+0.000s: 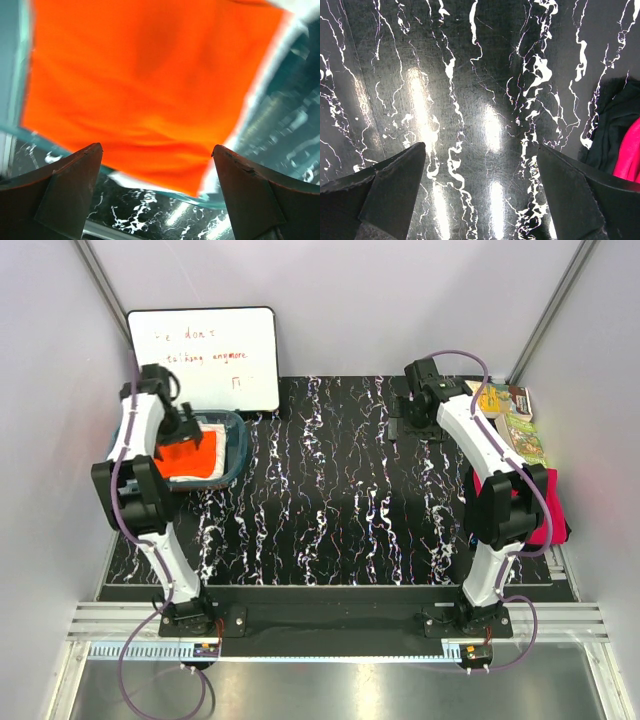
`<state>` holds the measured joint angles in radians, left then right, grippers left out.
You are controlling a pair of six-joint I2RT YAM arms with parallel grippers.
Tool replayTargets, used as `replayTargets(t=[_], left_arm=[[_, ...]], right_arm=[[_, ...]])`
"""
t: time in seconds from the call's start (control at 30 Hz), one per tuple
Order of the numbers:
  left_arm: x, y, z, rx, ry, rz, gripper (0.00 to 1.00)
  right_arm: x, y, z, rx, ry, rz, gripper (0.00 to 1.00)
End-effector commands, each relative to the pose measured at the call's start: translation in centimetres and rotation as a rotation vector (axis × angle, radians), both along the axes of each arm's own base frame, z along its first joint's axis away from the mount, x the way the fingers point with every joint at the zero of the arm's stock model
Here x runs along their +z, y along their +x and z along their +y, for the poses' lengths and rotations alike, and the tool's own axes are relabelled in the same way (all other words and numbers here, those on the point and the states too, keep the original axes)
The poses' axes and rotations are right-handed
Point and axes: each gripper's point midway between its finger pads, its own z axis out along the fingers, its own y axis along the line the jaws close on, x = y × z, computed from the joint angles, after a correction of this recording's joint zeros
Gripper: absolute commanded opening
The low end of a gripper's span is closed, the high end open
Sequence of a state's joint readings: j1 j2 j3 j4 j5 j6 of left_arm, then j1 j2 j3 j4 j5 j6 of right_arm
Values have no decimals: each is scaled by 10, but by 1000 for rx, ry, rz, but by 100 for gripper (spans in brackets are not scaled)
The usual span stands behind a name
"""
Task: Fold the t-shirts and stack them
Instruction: Grab crumpled tshirt from bin with the left arm
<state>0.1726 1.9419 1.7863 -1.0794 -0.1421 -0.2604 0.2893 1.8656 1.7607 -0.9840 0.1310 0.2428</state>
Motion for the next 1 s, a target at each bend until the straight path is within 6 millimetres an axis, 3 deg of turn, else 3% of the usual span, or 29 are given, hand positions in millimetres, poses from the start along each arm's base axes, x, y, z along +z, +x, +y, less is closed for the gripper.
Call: replayTargets(t=[0.0, 0.07, 0.27, 0.5, 0.57, 0.6, 0.63, 0.67, 0.7, 0.73, 0.9, 0.97], left_arm=[[14, -2, 36, 140, -25, -43, 99], [3, -4, 43, 157, -37, -11, 99], [-32, 3, 36, 146, -98, 61, 99], [-56, 14, 34, 136, -133, 101, 99], [-60, 16, 34, 121, -120, 111, 89], [-60, 17, 35, 114, -103, 116, 76], [-60, 15, 36, 102, -85, 129, 61], [-57, 16, 36, 96, -56, 130, 26], [-54, 15, 35, 89, -37, 128, 8], [-43, 15, 36, 90, -14, 112, 0], [-1, 10, 27, 91, 18, 14, 0], [31, 12, 23, 92, 19, -86, 0]], right_arm=[[6, 5, 8, 32, 15, -16, 100], [5, 7, 9, 31, 17, -15, 100], [-1, 13, 12, 26, 26, -6, 100], [-3, 14, 14, 27, 33, -1, 100], [-4, 14, 14, 30, 31, 1, 100], [-7, 14, 13, 32, 27, 6, 100], [-8, 15, 14, 33, 26, 8, 100], [-7, 16, 14, 33, 25, 4, 100], [-9, 16, 14, 35, 24, 9, 100], [-8, 18, 14, 33, 26, 5, 100], [-12, 21, 17, 33, 34, 11, 100], [-14, 21, 18, 31, 36, 18, 100]])
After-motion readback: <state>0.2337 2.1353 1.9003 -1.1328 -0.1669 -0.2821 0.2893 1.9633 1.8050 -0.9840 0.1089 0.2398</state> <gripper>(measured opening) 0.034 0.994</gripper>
